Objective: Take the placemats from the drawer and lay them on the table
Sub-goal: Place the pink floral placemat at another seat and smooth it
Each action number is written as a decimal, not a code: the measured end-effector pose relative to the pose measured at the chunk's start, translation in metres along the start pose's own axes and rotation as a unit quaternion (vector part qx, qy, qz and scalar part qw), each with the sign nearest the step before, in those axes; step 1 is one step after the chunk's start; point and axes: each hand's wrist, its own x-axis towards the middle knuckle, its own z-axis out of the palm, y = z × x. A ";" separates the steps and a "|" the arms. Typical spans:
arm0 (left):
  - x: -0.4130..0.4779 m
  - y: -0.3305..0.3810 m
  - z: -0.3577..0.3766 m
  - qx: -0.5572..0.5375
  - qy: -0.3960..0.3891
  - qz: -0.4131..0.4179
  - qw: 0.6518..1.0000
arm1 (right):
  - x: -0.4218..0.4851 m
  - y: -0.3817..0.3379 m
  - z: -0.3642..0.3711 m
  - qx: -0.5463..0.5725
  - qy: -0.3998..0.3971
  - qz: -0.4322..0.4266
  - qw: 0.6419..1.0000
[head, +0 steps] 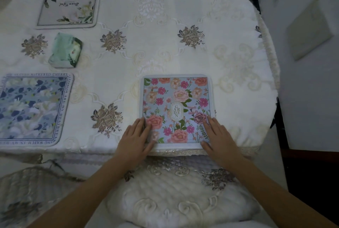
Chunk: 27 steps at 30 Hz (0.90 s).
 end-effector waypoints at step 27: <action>-0.024 0.020 0.004 0.013 -0.010 0.142 0.990 | -0.006 -0.047 0.012 -0.055 -0.044 -0.227 0.971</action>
